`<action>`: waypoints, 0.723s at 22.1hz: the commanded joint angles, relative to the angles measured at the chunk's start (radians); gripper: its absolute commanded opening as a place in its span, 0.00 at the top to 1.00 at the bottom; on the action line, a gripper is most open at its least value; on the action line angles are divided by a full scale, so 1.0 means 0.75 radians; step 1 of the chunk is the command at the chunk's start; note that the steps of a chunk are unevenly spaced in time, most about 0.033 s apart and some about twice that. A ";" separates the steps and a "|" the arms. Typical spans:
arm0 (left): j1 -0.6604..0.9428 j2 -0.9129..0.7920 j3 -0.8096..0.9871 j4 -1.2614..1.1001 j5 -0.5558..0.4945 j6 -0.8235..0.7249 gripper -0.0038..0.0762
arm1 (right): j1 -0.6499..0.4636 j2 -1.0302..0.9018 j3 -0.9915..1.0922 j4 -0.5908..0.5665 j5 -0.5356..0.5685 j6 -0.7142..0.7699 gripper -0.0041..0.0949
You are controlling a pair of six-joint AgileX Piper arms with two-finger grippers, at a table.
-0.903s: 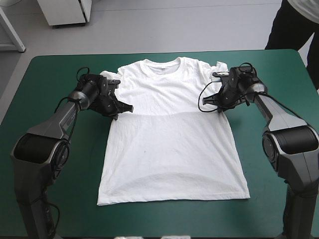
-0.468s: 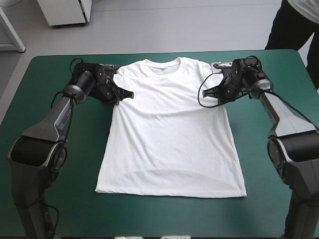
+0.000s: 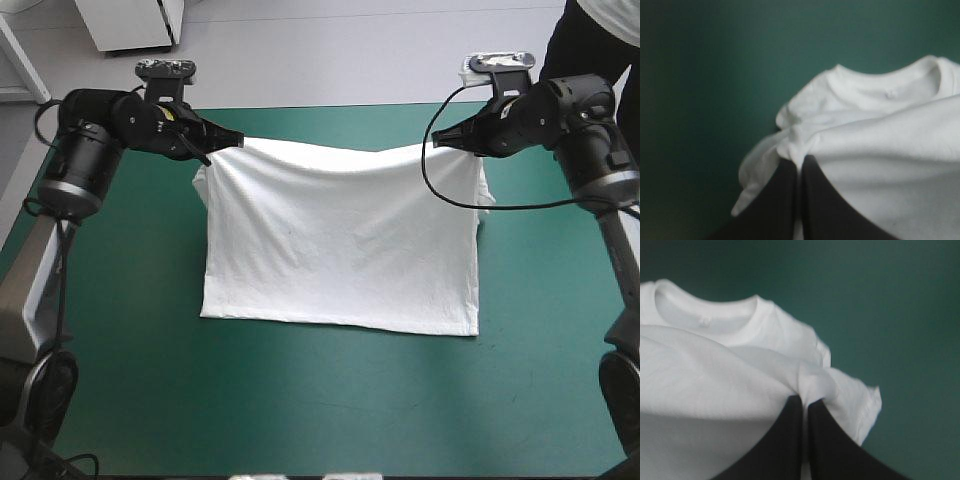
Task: Fold the cloth
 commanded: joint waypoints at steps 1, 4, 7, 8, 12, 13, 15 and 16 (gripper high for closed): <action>-0.003 -0.180 -0.051 -0.042 -0.082 0.034 0.96 | -0.006 -0.169 -0.045 -0.014 -0.071 -0.040 0.98; -0.006 -0.295 -0.056 -0.059 -0.132 0.034 0.96 | -0.006 -0.281 -0.045 -0.014 -0.082 -0.040 0.98; -0.006 -0.368 -0.087 -0.100 -0.143 0.070 0.96 | -0.006 -0.374 -0.045 -0.014 -0.085 -0.040 0.98; -0.006 -0.389 -0.108 -0.107 -0.143 0.070 0.96 | -0.006 -0.411 -0.045 -0.014 -0.089 -0.040 0.98; -0.006 -0.395 -0.130 -0.107 -0.149 0.076 0.96 | -0.006 -0.436 -0.045 -0.059 -0.104 -0.040 0.98; -0.006 -0.391 -0.130 -0.107 -0.149 0.078 0.96 | -0.006 -0.429 -0.045 -0.059 -0.110 -0.040 0.98; -0.006 -0.366 -0.127 -0.107 -0.181 0.090 0.96 | -0.006 -0.399 -0.045 -0.059 -0.161 -0.040 0.98; -0.006 -0.345 -0.127 -0.104 -0.226 0.090 0.96 | -0.006 -0.372 -0.045 -0.059 -0.225 -0.040 0.98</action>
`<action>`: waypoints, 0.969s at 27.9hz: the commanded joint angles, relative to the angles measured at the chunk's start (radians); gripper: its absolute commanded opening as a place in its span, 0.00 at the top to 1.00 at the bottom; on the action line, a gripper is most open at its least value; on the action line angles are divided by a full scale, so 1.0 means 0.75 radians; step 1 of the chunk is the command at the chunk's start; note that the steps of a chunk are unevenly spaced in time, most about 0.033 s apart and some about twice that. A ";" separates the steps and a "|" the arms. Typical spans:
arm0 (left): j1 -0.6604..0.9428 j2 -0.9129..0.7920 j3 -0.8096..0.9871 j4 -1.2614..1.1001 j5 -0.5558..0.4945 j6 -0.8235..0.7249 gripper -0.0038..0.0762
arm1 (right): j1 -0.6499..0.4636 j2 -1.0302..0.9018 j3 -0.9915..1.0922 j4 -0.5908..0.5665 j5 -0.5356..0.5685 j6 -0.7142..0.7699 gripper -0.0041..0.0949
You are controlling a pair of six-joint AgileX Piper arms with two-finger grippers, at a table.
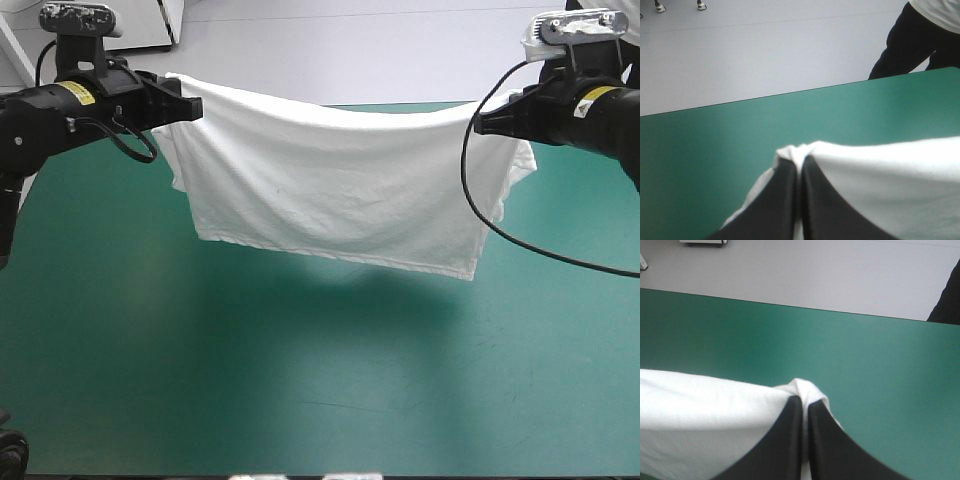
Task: Fold the cloth
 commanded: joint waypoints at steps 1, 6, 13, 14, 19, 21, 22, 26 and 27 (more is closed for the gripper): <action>-0.006 0.003 -0.035 -0.014 -0.194 0.007 0.96 | -0.006 0.015 -0.040 -0.020 -0.217 -0.015 0.98; -0.006 0.127 -0.035 0.017 -0.561 0.007 0.96 | -0.006 0.160 -0.040 -0.163 -0.598 0.088 0.98; -0.006 0.246 -0.039 0.017 -0.994 0.013 0.96 | -0.006 0.306 -0.125 -0.321 -0.883 0.208 0.97; -0.006 0.252 -0.039 0.017 -1.022 0.018 0.96 | -0.006 0.328 -0.149 -0.324 -0.883 0.208 0.97; -0.006 0.326 -0.039 0.031 -1.056 0.017 0.96 | -0.006 0.438 -0.244 -0.331 -0.842 0.208 0.98; -0.006 0.376 -0.037 0.054 -1.056 0.017 0.96 | -0.006 0.484 -0.246 -0.331 -0.812 0.208 0.98; -0.006 0.399 -0.037 0.067 -1.053 0.017 0.96 | -0.006 0.514 -0.246 -0.331 -0.786 0.208 0.98; -0.006 0.522 -0.034 0.066 -0.986 0.017 0.96 | -0.006 0.645 -0.238 -0.294 -0.666 0.208 0.98; -0.006 0.554 -0.034 0.066 -0.952 0.017 0.96 | -0.006 0.670 -0.236 -0.276 -0.642 0.208 0.98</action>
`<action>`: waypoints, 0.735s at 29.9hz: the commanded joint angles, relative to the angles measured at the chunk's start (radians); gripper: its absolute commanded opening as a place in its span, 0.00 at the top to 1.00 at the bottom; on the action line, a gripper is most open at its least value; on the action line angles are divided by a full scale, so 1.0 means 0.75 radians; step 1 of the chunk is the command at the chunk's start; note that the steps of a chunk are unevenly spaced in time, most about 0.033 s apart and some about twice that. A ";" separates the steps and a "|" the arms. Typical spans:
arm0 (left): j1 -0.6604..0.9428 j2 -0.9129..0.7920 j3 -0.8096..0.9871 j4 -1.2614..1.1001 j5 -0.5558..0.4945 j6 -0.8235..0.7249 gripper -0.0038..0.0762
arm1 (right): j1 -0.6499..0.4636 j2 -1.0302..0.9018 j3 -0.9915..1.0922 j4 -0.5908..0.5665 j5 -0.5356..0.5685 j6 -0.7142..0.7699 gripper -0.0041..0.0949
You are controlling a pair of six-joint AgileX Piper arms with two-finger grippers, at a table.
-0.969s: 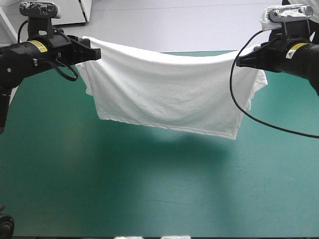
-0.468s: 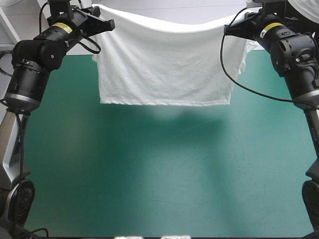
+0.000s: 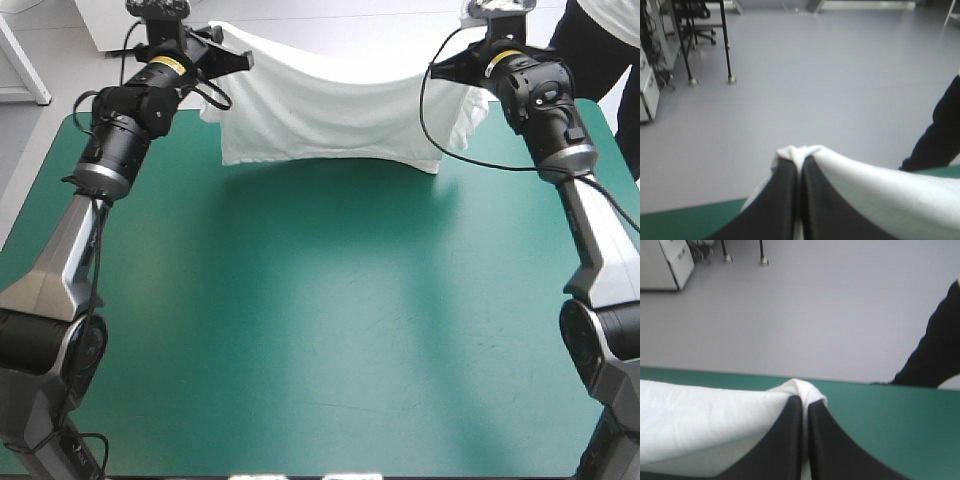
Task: Fold the cloth
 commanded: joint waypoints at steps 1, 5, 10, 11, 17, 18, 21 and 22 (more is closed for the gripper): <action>-0.006 0.039 -0.035 -0.003 0.006 -0.003 0.96 | -0.006 0.031 -0.034 0.037 0.023 -0.003 0.98; -0.006 0.110 -0.032 -0.015 0.173 -0.025 0.96 | -0.006 0.105 -0.034 0.118 0.151 -0.044 0.98; -0.014 0.084 0.078 0.001 0.218 -0.055 0.96 | -0.004 0.100 0.062 0.173 0.166 -0.119 0.98; -0.017 0.068 0.111 0.005 0.207 -0.058 0.96 | -0.001 0.081 0.101 0.173 0.155 -0.126 0.98; -0.056 -0.111 0.476 -0.001 0.031 -0.058 0.96 | 0.008 -0.118 0.589 0.173 -0.080 -0.107 0.98; -0.059 -0.146 0.542 0.003 0.010 -0.058 0.96 | 0.008 -0.162 0.672 0.173 -0.116 -0.108 0.98; -0.073 -0.253 0.731 0.001 -0.034 -0.069 0.96 | 0.008 -0.280 0.873 0.175 -0.156 -0.104 0.98; -0.076 -0.281 0.794 -0.002 -0.046 -0.069 0.96 | 0.008 -0.315 0.935 0.172 -0.159 -0.104 0.98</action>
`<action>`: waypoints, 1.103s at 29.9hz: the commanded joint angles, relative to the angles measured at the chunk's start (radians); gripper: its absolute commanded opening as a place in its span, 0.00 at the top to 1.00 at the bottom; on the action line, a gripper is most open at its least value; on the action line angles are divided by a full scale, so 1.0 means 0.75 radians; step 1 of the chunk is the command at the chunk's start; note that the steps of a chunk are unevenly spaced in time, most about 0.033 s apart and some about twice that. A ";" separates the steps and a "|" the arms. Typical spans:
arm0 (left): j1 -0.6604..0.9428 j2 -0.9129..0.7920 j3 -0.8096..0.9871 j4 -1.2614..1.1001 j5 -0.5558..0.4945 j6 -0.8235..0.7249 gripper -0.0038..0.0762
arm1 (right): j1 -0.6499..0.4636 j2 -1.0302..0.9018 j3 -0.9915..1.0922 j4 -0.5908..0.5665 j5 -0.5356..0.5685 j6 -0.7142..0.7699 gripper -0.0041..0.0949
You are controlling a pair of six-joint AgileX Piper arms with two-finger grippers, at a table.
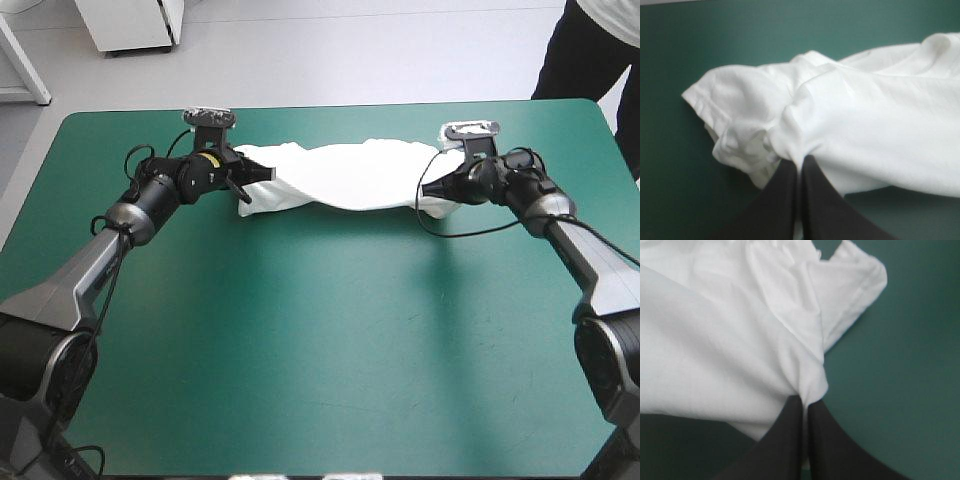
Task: Fold the cloth
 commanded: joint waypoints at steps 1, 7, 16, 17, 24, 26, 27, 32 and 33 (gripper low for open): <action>-0.020 -0.198 0.158 -0.009 -0.144 -0.029 0.96 | 0.002 -0.188 0.154 -0.003 -0.108 0.001 0.98; -0.067 -0.402 0.505 -0.020 -0.128 -0.096 0.96 | 0.002 -0.352 0.452 0.052 -0.108 0.001 0.98; -0.196 -0.593 0.828 -0.019 0.024 -0.199 0.96 | 0.002 -0.550 0.727 0.185 -0.036 0.001 0.98; -0.198 -0.601 0.848 -0.019 0.041 -0.219 0.96 | 0.002 -0.566 0.741 0.188 -0.018 0.001 0.98; -0.242 -0.655 0.905 -0.019 0.114 -0.236 0.96 | 0.002 -0.673 0.817 0.214 0.042 0.001 0.98; -0.242 -0.655 0.905 -0.016 0.117 -0.236 0.96 | 0.002 -0.679 0.826 0.228 0.042 0.001 0.98; -0.242 -0.655 0.905 -0.013 0.117 -0.236 0.96 | 0.002 -0.679 0.826 0.233 0.047 0.001 0.98; -0.242 -0.655 0.879 -0.013 0.178 -0.272 0.87 | 0.002 -0.679 0.815 0.239 0.123 -0.014 0.81; -0.242 -0.655 0.865 -0.013 0.209 -0.272 0.80 | 0.002 -0.679 0.808 0.239 0.169 -0.014 0.72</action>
